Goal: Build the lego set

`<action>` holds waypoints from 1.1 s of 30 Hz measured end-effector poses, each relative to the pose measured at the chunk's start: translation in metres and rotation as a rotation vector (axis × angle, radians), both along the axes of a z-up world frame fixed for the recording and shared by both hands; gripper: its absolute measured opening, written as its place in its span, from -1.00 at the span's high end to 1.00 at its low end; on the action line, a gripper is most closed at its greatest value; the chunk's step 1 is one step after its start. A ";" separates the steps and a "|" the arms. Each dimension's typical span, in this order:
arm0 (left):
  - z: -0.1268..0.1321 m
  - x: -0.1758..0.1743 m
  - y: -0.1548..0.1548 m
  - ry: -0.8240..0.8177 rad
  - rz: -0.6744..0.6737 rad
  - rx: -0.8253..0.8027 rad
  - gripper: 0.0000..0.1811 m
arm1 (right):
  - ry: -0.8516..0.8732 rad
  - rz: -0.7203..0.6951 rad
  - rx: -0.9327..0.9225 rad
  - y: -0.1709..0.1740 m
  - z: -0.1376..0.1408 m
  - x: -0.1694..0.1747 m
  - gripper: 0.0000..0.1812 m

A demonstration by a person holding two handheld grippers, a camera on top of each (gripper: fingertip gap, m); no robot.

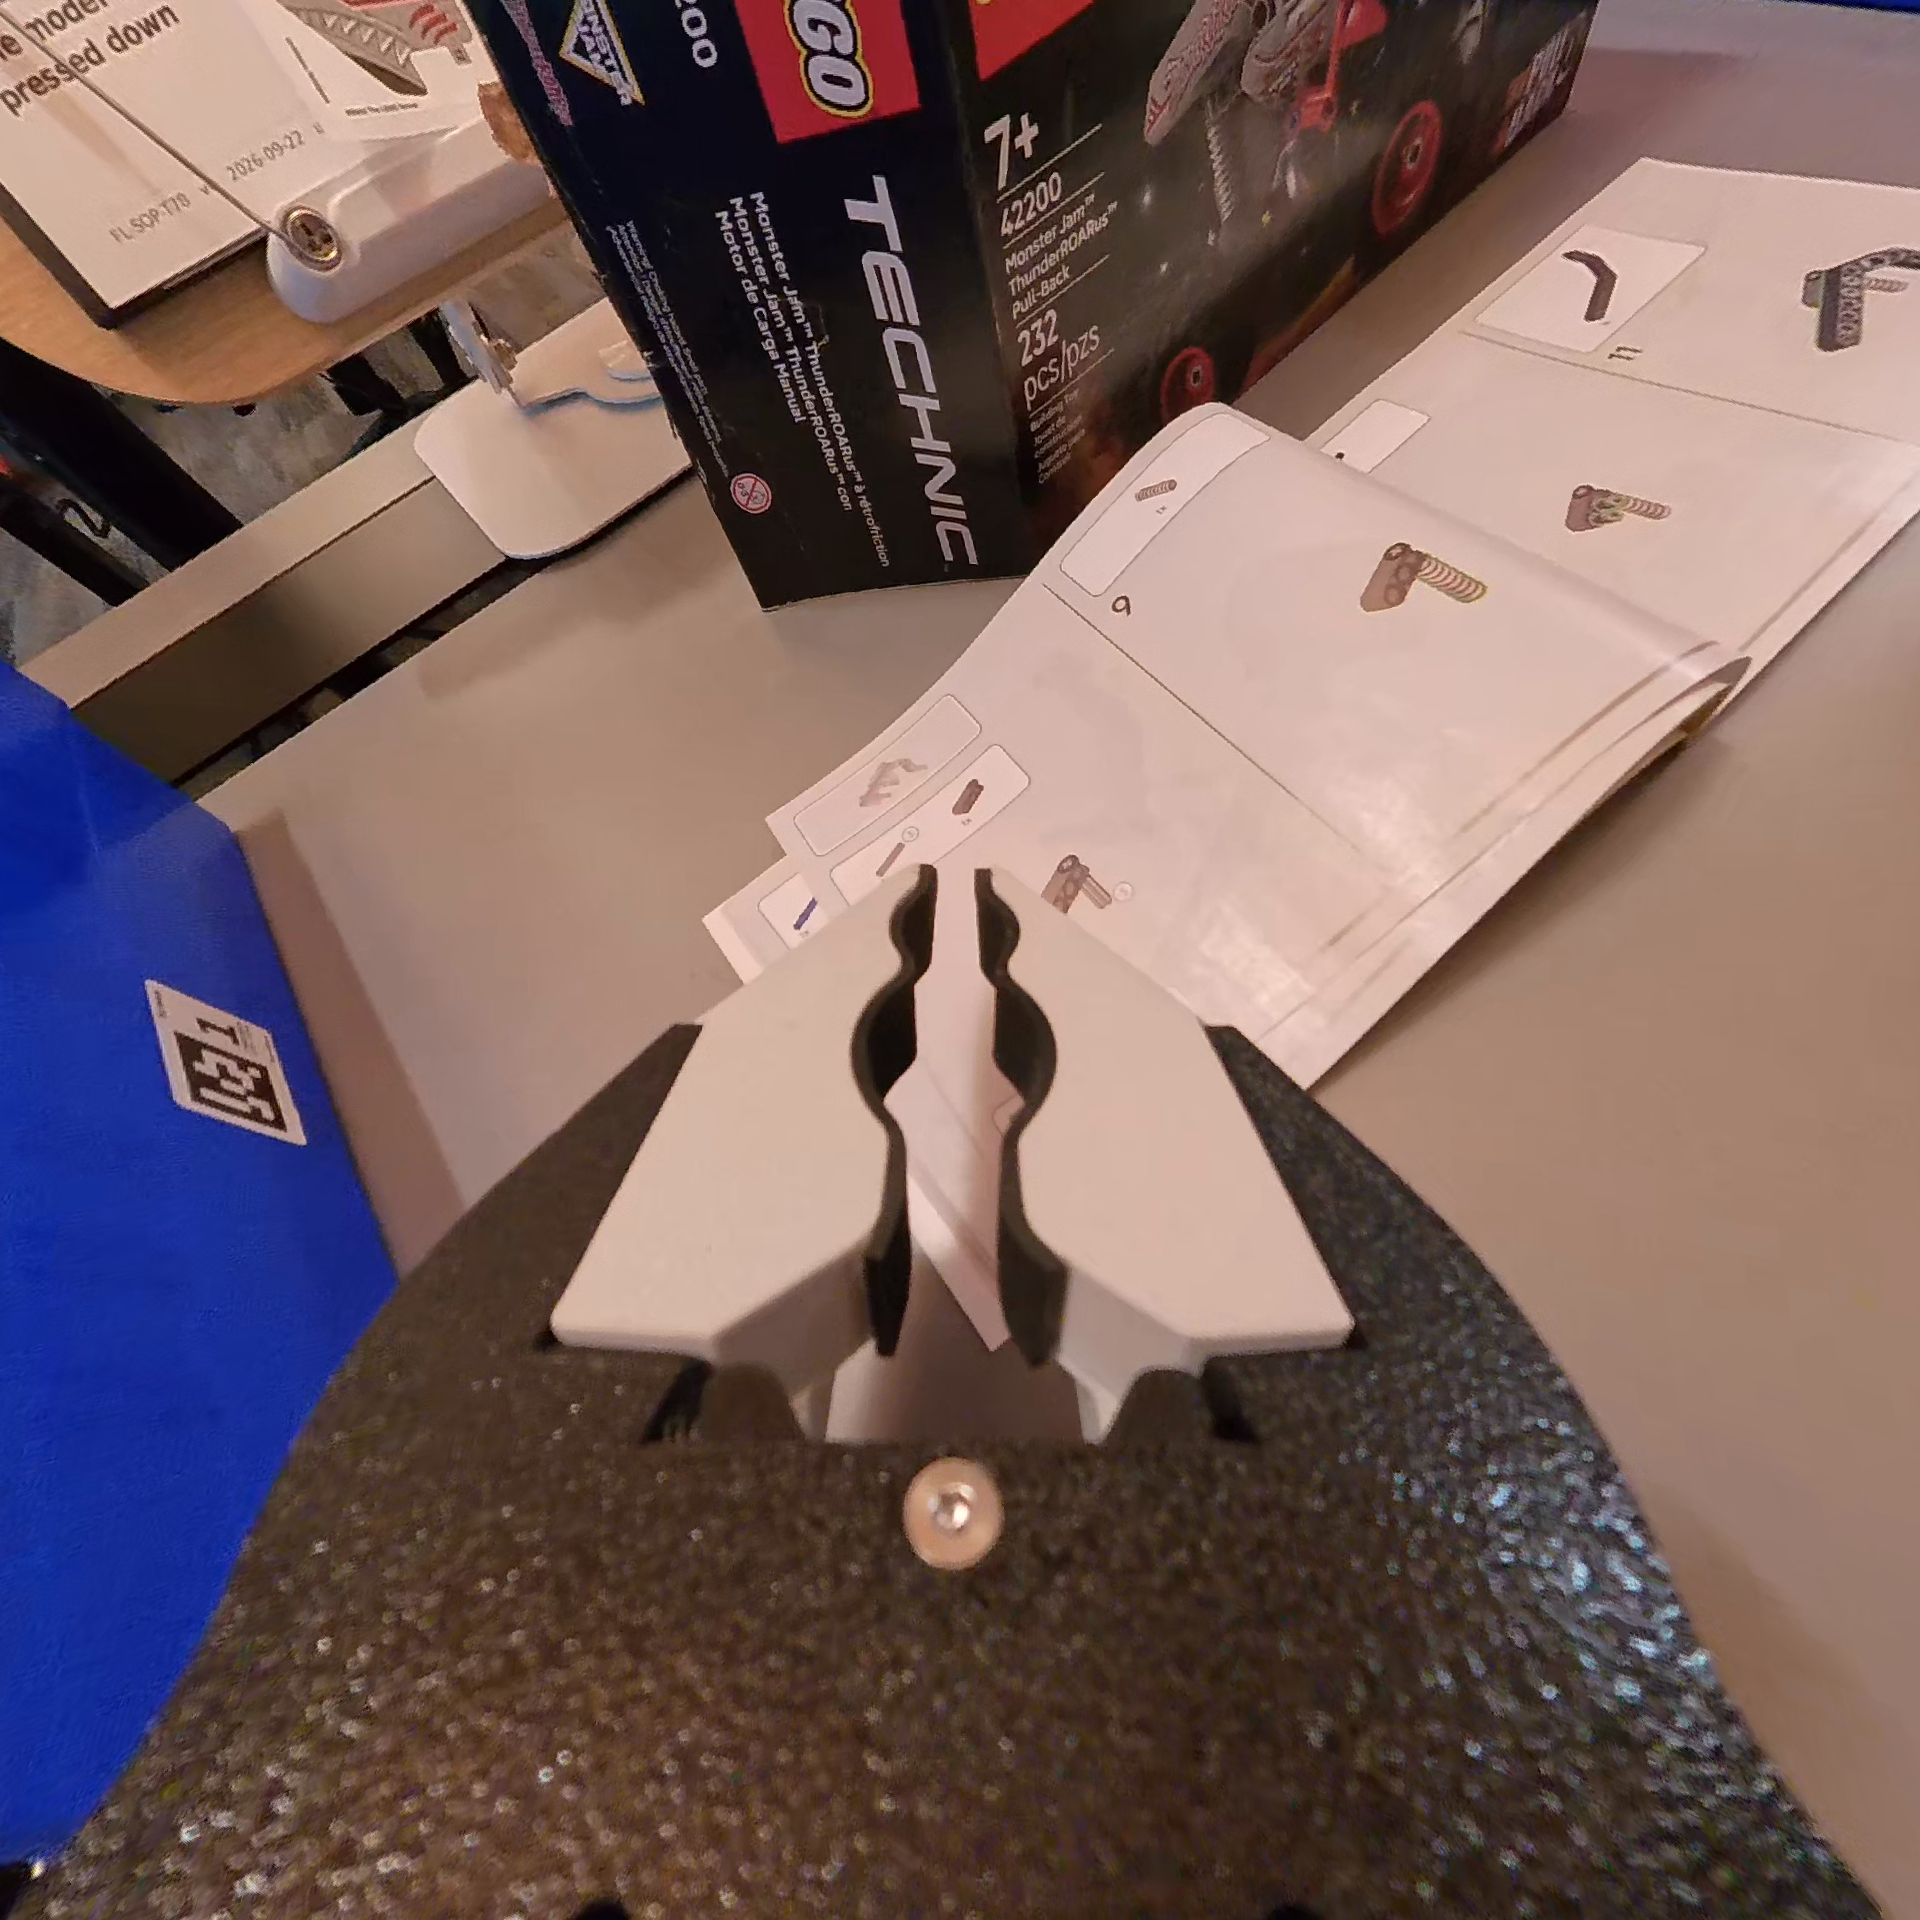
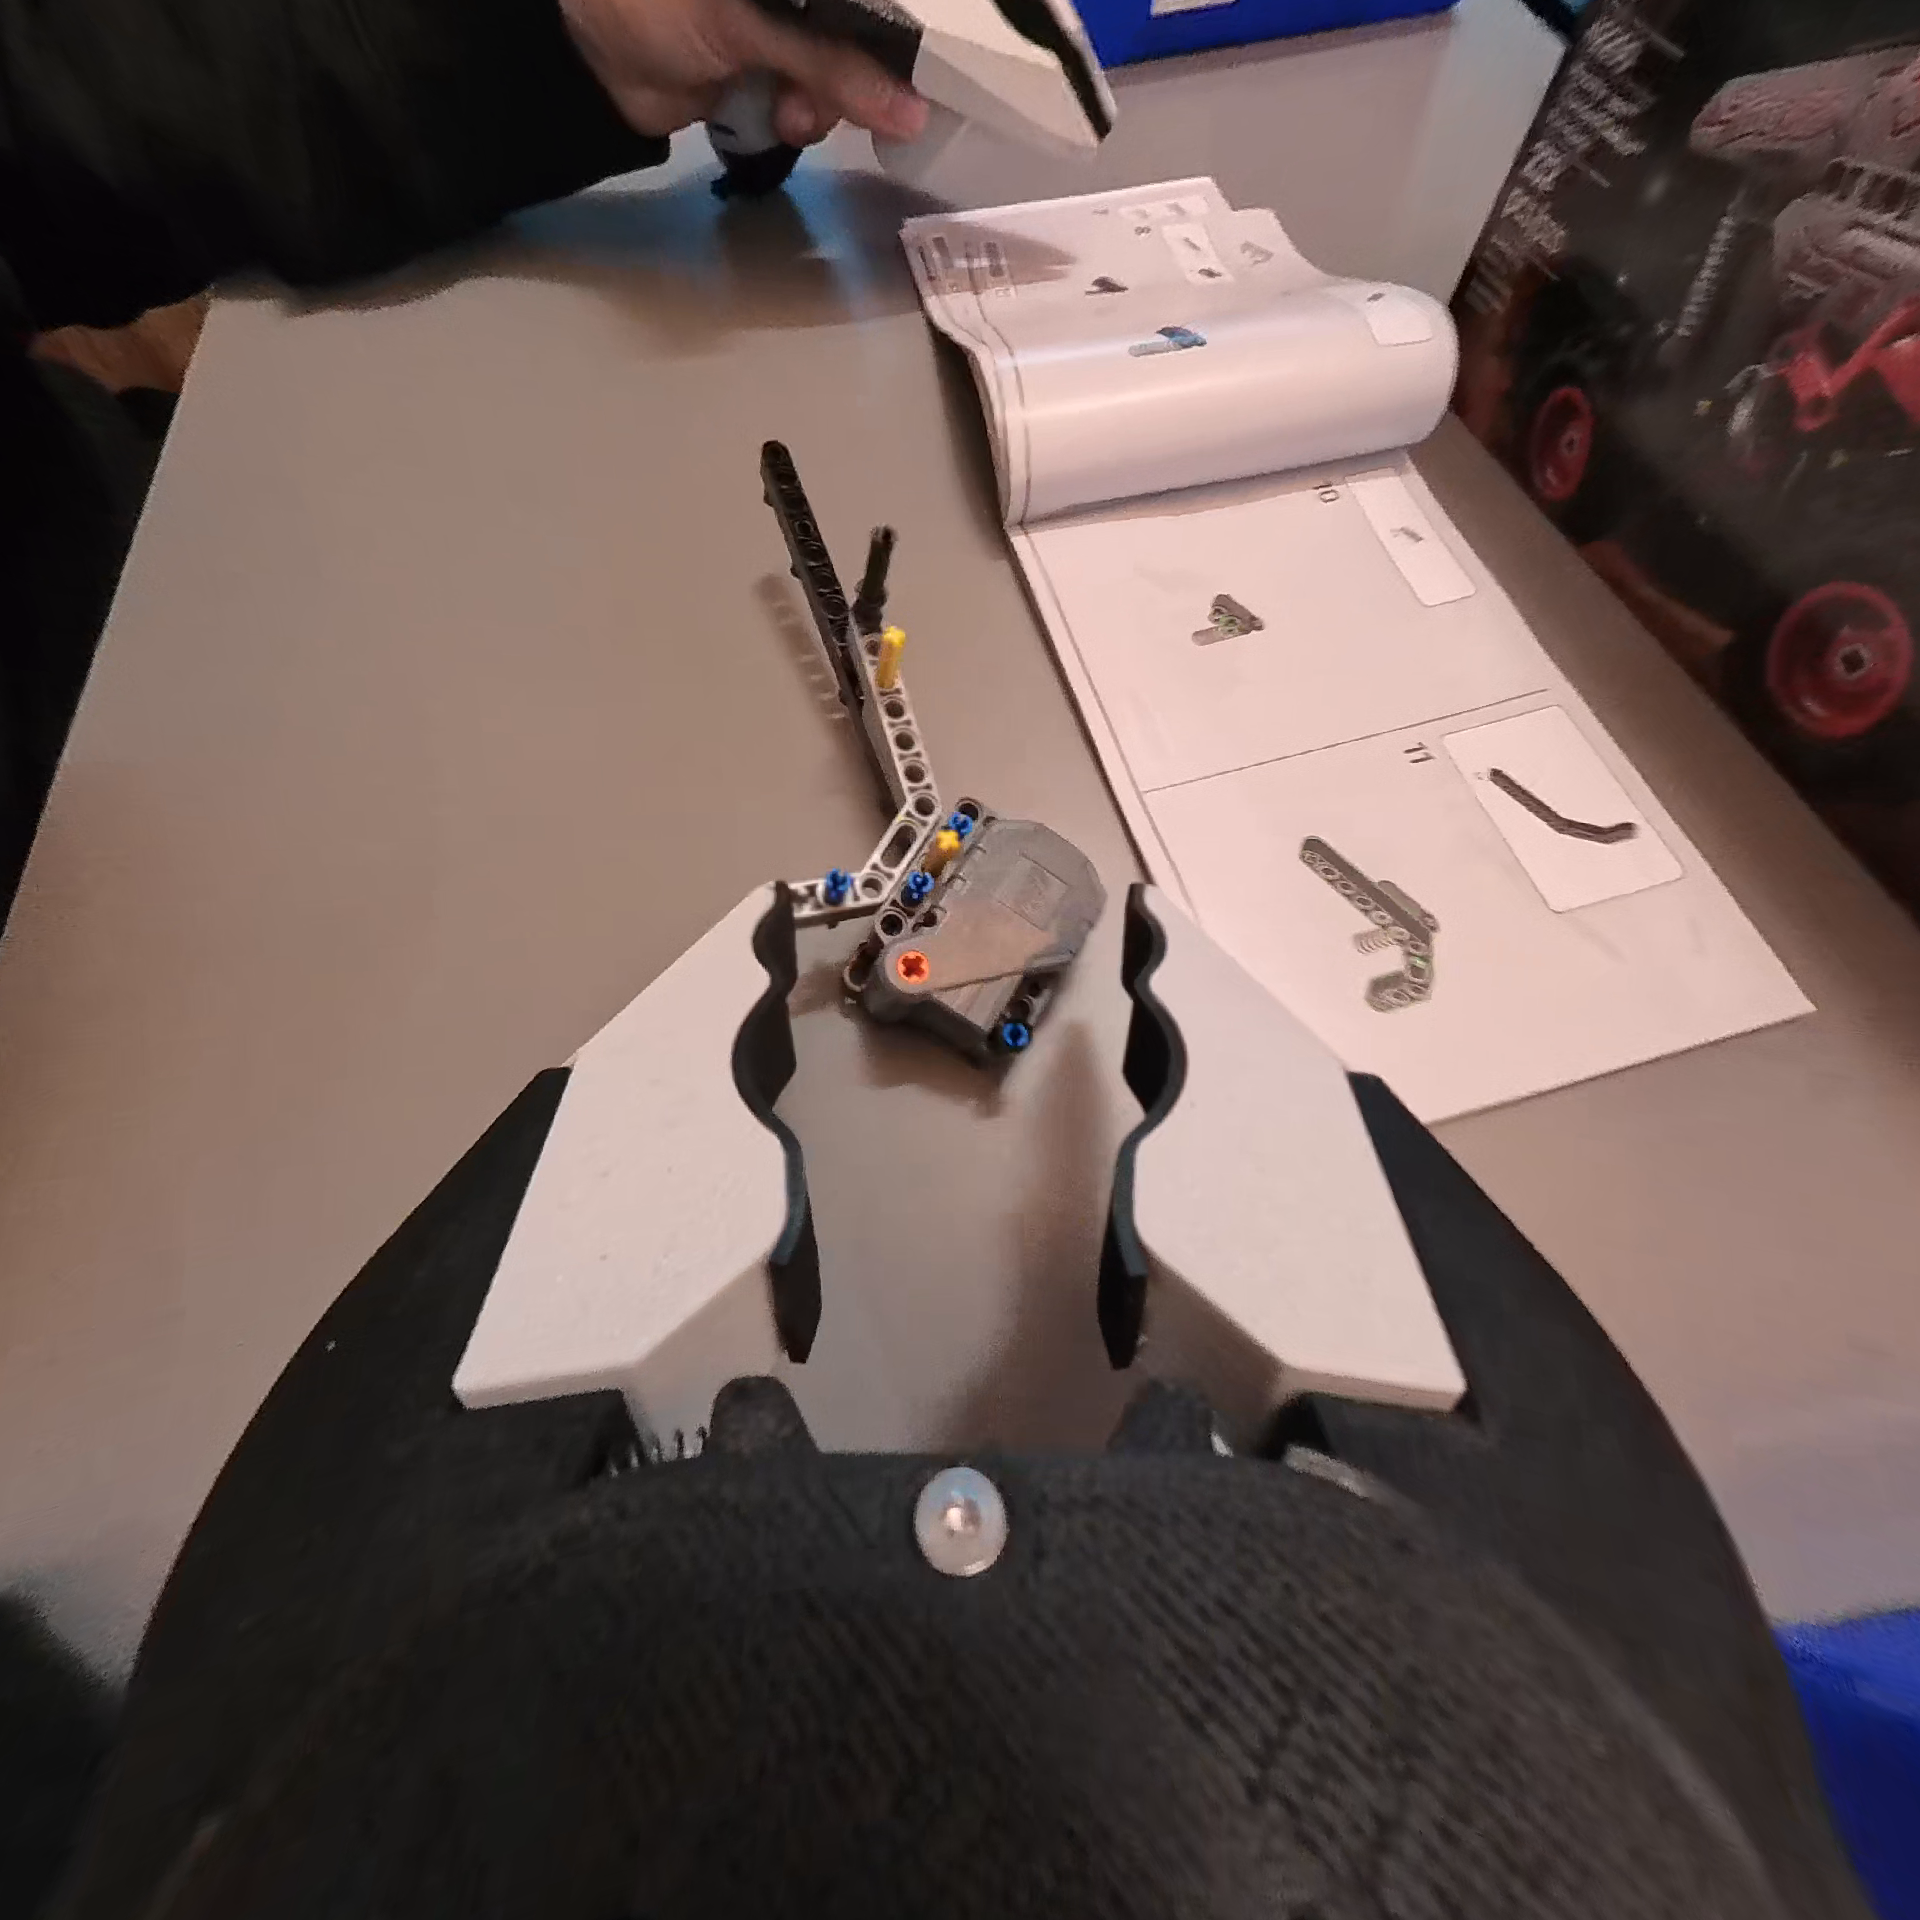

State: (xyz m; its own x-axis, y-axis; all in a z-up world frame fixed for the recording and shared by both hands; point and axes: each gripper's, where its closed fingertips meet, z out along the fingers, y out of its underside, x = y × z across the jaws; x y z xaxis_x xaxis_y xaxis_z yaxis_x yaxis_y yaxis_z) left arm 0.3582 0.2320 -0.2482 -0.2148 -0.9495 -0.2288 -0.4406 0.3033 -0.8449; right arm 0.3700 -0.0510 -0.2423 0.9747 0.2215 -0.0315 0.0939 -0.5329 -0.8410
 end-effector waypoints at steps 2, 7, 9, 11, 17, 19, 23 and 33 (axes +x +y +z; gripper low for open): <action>0.000 0.000 0.001 -0.002 0.003 -0.003 0.94 | 0.033 -0.026 0.002 -0.006 0.002 0.002 0.30; 0.001 0.000 0.001 -0.008 0.004 0.003 0.96 | 0.108 -0.037 -0.076 -0.012 -0.014 0.001 0.22; 0.002 0.000 0.001 -0.014 0.006 0.006 0.97 | 0.110 -0.033 -0.096 -0.010 -0.020 0.001 0.21; 0.003 0.000 0.002 -0.019 0.012 0.004 0.97 | 0.112 -0.026 -0.116 -0.008 -0.026 0.001 0.22; 0.009 -0.002 0.008 -0.023 0.030 0.002 0.96 | 0.055 -0.022 -0.134 -0.006 -0.032 0.003 0.21; 0.010 -0.004 0.007 -0.010 0.025 0.015 0.96 | 0.047 -0.022 -0.140 -0.005 -0.034 0.004 0.21; 0.004 -0.006 0.004 0.027 0.006 0.045 0.94 | 0.008 -0.014 -0.140 -0.006 -0.036 0.005 0.25; -0.035 -0.020 0.005 0.256 -0.030 -0.026 1.00 | -0.007 -0.029 -0.141 -0.005 -0.037 0.007 0.28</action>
State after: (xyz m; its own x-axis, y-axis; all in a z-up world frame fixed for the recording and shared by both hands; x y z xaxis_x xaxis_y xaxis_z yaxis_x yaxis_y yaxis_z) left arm 0.3385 0.2373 -0.2828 -0.2912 -0.9465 -0.1392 -0.6322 0.2996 -0.7145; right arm 0.3771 -0.0557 -0.2789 0.9808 0.1875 -0.0531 0.0829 -0.6480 -0.7571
